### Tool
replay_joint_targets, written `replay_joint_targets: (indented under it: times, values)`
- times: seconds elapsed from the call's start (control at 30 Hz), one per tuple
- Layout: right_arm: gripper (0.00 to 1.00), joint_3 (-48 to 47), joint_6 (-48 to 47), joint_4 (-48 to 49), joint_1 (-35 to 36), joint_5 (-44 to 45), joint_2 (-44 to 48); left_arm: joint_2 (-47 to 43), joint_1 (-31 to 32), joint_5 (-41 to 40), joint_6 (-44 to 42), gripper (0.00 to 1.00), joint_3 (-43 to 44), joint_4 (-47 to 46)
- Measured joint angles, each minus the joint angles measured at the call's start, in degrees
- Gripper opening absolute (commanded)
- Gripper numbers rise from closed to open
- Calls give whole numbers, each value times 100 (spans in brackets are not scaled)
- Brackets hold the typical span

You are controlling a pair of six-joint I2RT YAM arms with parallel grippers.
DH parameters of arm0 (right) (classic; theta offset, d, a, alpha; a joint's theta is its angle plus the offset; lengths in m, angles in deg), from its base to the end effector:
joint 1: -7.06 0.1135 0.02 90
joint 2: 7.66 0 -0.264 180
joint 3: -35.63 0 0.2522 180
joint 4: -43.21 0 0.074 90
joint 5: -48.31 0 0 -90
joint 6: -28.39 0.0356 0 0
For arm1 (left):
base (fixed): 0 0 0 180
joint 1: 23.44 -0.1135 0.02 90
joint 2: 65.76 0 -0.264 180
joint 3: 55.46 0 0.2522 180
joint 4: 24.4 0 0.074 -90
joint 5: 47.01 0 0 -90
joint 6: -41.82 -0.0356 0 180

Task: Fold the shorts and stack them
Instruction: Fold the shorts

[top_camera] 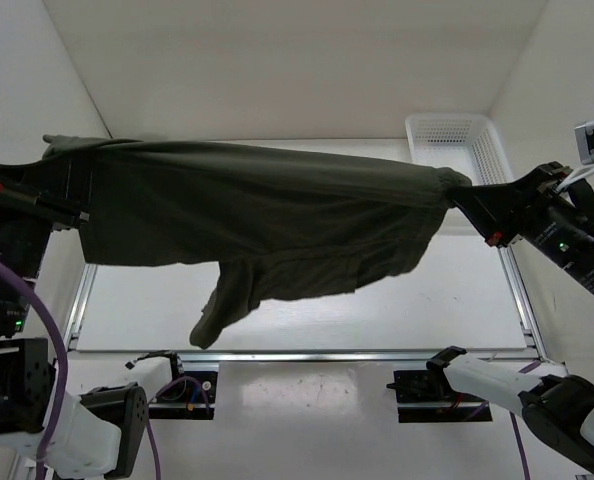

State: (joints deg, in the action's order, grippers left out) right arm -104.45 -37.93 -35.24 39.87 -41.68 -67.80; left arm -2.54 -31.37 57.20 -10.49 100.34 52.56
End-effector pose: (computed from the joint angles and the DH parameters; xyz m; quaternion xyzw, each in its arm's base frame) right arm 0.0355 0.0228 0.5936 -0.0555 0.6956 0.3389 0.6310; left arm -0.0045 -0.0095 0.6303 -0.1417 0.5911 -0.2753 0.7448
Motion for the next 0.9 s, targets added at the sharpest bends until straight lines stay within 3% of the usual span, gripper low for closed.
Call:
replay_joint_targets:
  times: [0.2, 0.33, 0.5, 0.67, 0.77, 0.9]
  values:
    - [0, 627, 57, -140, 0, 345, 33, 175, 0, 343, -389, 10, -1073, -39]
    - [0, 1794, -39, 120, -24, 787, -459, 1342, 92, 586, -772, 10, -1875, -157]
    - [0, 2677, -328, 1040, -474, 879, -2149, 4079, 280, 328, -1084, 10, -2028, -402]
    - [0, 2669, -660, 1919, -997, 804, -4339, 6669, 391, 111, -1252, 10, -1517, -179]
    - [0, 2225, -807, 2026, -1113, 822, -5466, 7294, 400, -22, -1314, 10, -1445, -24]
    - [0, 1432, -920, 2013, -1187, 800, -6358, 7289, 391, -179, -1370, 10, -1226, 2]
